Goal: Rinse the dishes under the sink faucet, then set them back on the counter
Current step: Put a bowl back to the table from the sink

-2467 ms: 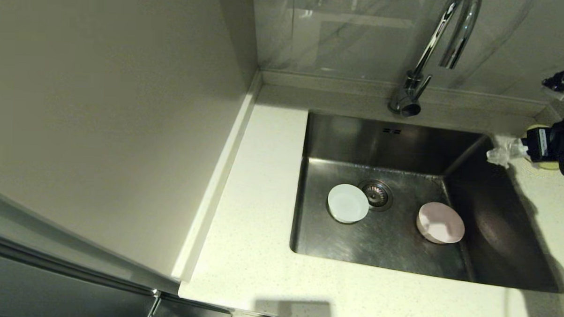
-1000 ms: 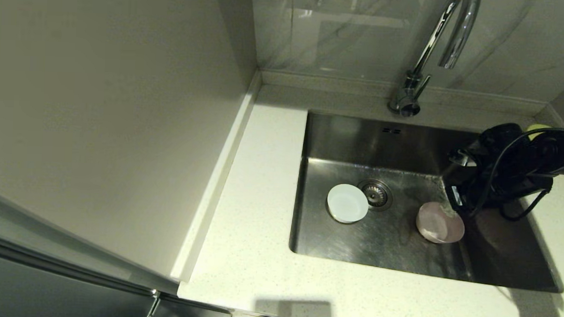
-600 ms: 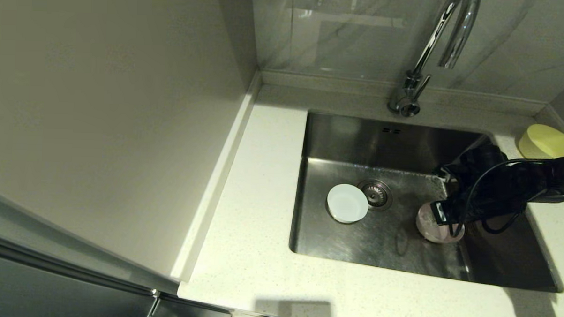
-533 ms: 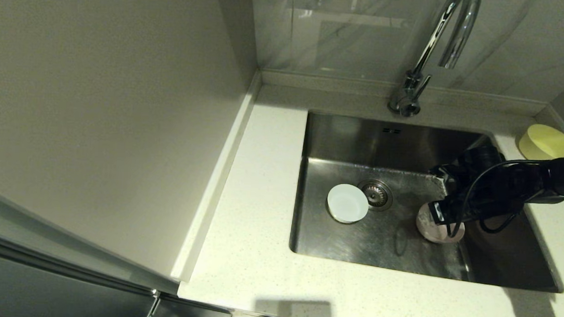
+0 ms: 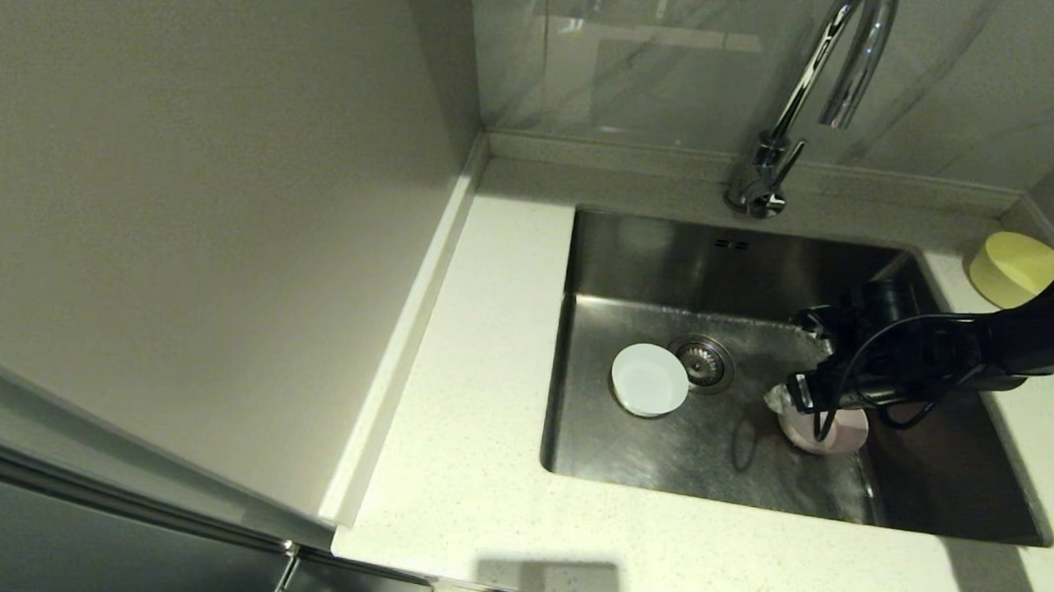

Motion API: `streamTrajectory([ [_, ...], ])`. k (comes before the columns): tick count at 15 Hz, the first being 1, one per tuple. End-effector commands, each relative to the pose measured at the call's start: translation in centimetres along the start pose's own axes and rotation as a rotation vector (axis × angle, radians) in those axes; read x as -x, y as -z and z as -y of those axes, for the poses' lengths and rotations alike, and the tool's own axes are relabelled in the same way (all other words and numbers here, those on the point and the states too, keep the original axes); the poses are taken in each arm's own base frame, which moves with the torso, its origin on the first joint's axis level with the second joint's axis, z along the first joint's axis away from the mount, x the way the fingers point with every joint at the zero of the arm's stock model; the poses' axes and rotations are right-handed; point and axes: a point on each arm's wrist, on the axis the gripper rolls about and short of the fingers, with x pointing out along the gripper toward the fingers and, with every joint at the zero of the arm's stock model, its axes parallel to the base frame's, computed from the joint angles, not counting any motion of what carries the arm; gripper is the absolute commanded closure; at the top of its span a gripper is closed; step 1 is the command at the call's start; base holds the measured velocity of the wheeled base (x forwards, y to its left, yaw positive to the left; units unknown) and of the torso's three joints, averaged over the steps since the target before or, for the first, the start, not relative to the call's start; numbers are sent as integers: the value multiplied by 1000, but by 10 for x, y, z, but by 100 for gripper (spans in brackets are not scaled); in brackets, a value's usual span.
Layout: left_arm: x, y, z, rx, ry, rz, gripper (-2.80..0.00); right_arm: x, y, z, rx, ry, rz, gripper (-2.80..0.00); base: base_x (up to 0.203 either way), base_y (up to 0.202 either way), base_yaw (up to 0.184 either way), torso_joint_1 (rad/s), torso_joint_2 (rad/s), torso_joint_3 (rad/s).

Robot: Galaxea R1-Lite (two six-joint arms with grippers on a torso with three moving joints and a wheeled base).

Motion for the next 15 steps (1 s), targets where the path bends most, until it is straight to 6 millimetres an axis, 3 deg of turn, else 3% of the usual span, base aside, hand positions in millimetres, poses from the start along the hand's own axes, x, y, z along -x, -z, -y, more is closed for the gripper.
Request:
streamTrajectory([
  [1,0,0,0,0,0,2,0,-17,5,-1,2,16,-9,-280,0,0,0,0,0,0],
  [4,0,0,0,0,0,2,0,-30,9,0,4,51,5,-280,0,0,0,0,0,0],
  [15,0,0,0,0,0,2,0,-46,13,0,7,80,7,-280,0,0,0,0,0,0],
])
